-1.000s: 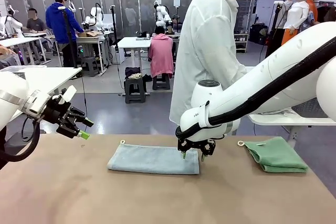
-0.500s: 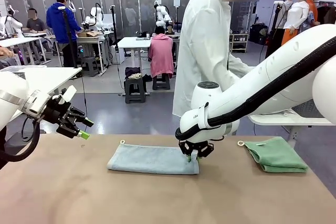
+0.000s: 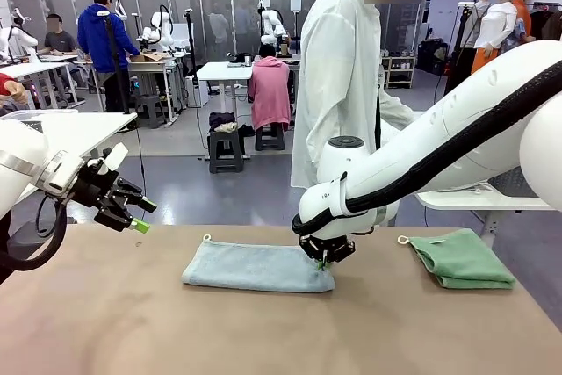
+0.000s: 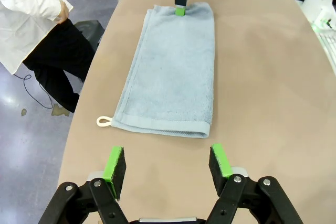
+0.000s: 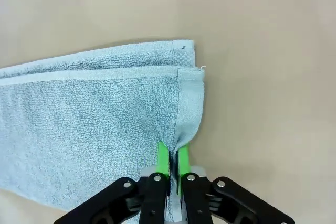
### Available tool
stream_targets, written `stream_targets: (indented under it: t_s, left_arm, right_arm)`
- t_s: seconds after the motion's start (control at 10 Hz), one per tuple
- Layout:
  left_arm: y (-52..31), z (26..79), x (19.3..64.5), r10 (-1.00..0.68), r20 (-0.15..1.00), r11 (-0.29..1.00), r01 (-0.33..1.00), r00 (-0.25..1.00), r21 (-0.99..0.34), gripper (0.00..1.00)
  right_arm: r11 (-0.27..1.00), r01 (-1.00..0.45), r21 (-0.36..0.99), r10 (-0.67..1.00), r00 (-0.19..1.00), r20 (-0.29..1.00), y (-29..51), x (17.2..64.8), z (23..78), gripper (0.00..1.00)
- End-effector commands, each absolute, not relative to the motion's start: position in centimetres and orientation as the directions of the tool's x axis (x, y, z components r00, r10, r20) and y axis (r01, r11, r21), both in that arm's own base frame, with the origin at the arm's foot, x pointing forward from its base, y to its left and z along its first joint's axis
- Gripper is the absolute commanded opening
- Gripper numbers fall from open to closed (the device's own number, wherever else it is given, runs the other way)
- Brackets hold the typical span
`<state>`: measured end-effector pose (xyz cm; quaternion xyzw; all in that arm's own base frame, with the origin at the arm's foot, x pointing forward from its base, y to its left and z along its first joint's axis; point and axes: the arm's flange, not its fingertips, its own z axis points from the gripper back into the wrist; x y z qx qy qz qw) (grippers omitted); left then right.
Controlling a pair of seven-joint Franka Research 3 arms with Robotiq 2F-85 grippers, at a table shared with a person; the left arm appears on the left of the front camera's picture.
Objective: Fold the towels and place them in the basket.
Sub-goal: When a person lays out a Towel with hook on the table, fold it in half twice.
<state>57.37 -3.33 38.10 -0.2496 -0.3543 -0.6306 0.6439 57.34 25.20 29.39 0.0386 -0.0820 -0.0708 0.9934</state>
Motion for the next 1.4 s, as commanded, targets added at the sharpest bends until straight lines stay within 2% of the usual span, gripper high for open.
stream_targets:
  t_s: [0.0, 0.2, 0.3, 0.6, 0.9, 1.1, 1.2, 1.3]
  left_arm:
    - [-3.3, 38.4, 57.3, -0.645, 0.763, 0.081, 0.988, -0.046, 0.128, 0.81]
    - [-3.3, 38.4, 57.3, -0.645, 0.763, 0.081, 0.988, -0.046, 0.128, 0.81]
    - [-3.3, 38.4, 57.3, -0.645, 0.763, 0.081, 0.988, -0.046, 0.128, 0.81]
    - [-3.3, 38.4, 57.3, -0.645, 0.763, 0.081, 0.988, -0.046, 0.128, 0.81]
    - [-3.3, 38.4, 57.3, -0.645, 0.763, 0.081, 0.988, -0.046, 0.128, 0.81]
    - [-3.3, 38.4, 57.3, -0.645, 0.763, 0.081, 0.988, -0.046, 0.128, 0.81]
    - [-3.3, 38.4, 57.3, -0.645, 0.763, 0.081, 0.988, -0.046, 0.128, 0.81]
    - [-3.3, 38.4, 57.3, -0.645, 0.763, 0.081, 0.988, -0.046, 0.128, 0.81]
  right_arm:
    - [0.985, 0.167, 0.033, -0.171, 0.973, 0.155, 24.3, 57.5, 28.1, 0.00]
    - [0.991, 0.125, 0.037, -0.129, 0.980, 0.151, 22.4, 57.2, 28.1, 0.00]
    - [0.998, 0.057, 0.039, -0.063, 0.985, 0.161, 21.0, 56.7, 28.8, 0.00]
    - [0.999, -0.040, -0.037, 0.048, 0.964, 0.262, 19.0, 54.6, 34.0, 0.00]
    - [0.982, -0.130, -0.134, 0.169, 0.925, 0.341, 25.8, 54.1, 39.0, 0.00]
    - [0.978, -0.154, -0.143, 0.193, 0.926, 0.323, 32.9, 56.0, 38.1, 0.00]
    - [0.978, -0.184, -0.100, 0.207, 0.928, 0.311, 35.8, 56.9, 37.0, 0.00]
    - [0.985, -0.153, -0.078, 0.169, 0.936, 0.309, 37.9, 57.8, 35.8, 0.00]
